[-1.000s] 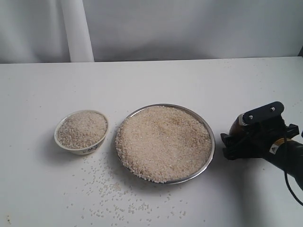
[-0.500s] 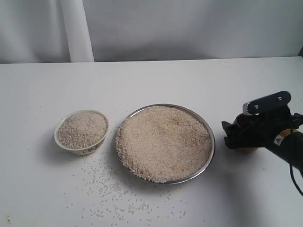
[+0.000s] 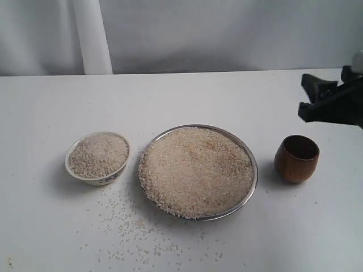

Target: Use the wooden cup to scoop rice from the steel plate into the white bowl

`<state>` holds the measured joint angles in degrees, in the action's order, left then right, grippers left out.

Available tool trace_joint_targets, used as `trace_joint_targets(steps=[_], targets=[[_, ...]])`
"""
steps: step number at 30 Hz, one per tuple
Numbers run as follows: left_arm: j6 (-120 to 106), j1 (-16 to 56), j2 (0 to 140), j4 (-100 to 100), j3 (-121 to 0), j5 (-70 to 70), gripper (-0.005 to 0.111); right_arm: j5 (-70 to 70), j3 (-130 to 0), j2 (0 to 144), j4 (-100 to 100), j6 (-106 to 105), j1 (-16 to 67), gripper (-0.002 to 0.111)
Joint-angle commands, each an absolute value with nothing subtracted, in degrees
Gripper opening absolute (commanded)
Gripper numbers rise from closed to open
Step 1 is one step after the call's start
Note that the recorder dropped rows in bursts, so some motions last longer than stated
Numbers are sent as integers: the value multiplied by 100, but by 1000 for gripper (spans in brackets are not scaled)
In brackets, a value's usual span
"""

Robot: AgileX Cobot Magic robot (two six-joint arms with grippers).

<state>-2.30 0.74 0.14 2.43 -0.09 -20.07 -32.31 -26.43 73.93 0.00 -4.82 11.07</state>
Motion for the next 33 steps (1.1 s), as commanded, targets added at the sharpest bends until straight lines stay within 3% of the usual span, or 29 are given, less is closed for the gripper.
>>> trace_joint_targets(steps=[1, 4, 5, 15, 33], targets=[[-208, 89, 0, 240, 0, -1974, 0, -2671, -2646, 6559, -62, -96, 1083, 23], [-208, 89, 0, 240, 0, -1974, 0, -2356, -2646, 6047, -159, -81, 1083, 2], [-208, 89, 0, 240, 0, -1974, 0, -2310, -2646, 5850, -314, -81, 1083, 0], [-208, 89, 0, 240, 0, -1974, 0, -2321, -2646, 4096, -497, -81, 1083, 0], [-208, 89, 0, 240, 0, -1974, 0, -2321, -2646, 4095, -497, -84, 1083, 0]])
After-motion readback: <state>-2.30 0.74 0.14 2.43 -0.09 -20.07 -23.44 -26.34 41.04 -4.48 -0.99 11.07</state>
